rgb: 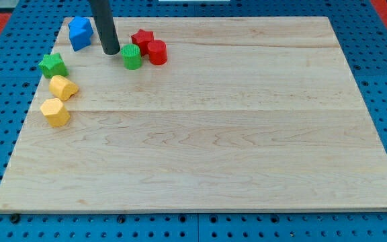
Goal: Push the red blocks towards the blue blocks
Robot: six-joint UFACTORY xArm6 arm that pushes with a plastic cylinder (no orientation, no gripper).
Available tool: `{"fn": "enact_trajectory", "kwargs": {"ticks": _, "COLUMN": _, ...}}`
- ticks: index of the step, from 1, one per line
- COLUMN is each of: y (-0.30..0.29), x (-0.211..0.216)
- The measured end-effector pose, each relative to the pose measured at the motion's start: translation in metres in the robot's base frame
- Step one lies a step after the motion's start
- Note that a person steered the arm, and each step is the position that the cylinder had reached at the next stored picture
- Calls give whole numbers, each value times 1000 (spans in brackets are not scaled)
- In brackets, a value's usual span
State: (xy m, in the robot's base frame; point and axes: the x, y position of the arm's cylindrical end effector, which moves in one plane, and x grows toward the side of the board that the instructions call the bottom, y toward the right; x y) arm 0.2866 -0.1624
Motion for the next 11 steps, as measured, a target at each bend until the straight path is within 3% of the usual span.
{"fn": "enact_trajectory", "kwargs": {"ticks": 2, "y": 10, "x": -31}}
{"fn": "enact_trajectory", "kwargs": {"ticks": 3, "y": 23, "x": -12}}
{"fn": "enact_trajectory", "kwargs": {"ticks": 4, "y": 4, "x": 39}}
{"fn": "enact_trajectory", "kwargs": {"ticks": 5, "y": 63, "x": 75}}
{"fn": "enact_trajectory", "kwargs": {"ticks": 6, "y": 117, "x": 38}}
{"fn": "enact_trajectory", "kwargs": {"ticks": 7, "y": 98, "x": 4}}
{"fn": "enact_trajectory", "kwargs": {"ticks": 8, "y": 29, "x": -22}}
{"fn": "enact_trajectory", "kwargs": {"ticks": 9, "y": 29, "x": -28}}
{"fn": "enact_trajectory", "kwargs": {"ticks": 10, "y": 85, "x": -46}}
{"fn": "enact_trajectory", "kwargs": {"ticks": 11, "y": 56, "x": -93}}
